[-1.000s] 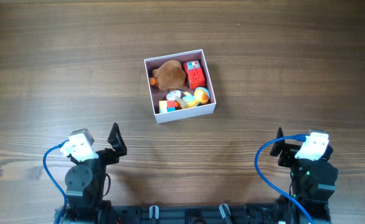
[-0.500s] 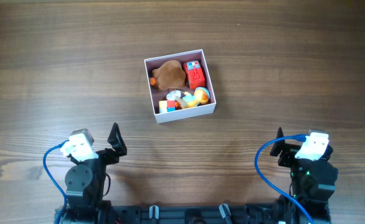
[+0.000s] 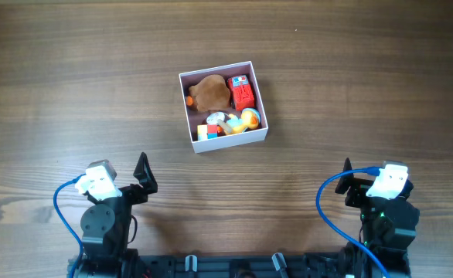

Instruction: Pack container

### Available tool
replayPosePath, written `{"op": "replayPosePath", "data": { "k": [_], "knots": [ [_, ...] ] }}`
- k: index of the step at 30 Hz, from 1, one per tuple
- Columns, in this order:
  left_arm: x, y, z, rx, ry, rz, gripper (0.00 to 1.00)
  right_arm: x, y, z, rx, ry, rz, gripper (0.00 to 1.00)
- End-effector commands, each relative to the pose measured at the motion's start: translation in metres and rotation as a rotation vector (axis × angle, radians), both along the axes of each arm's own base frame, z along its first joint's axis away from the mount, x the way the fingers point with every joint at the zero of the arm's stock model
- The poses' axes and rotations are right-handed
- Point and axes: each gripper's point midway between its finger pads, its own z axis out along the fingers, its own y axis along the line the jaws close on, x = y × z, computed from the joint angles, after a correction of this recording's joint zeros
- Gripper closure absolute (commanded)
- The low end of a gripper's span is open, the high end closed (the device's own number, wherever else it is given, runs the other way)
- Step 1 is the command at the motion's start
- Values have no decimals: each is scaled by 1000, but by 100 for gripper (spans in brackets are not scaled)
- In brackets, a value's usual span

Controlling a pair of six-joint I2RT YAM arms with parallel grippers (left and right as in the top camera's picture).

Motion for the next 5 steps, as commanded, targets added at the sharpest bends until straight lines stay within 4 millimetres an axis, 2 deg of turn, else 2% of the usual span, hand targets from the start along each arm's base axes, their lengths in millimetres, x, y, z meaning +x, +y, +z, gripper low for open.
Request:
{"op": "replayPosePath", "data": {
  "k": [1,5],
  "knots": [
    [0,-3,-1,-11,-6,-13,0,0,2,-2,6,-4,10,0],
    [0,-3,-1,-11,-6,-13,0,0,2,-2,6,-4,10,0]
  ]
}}
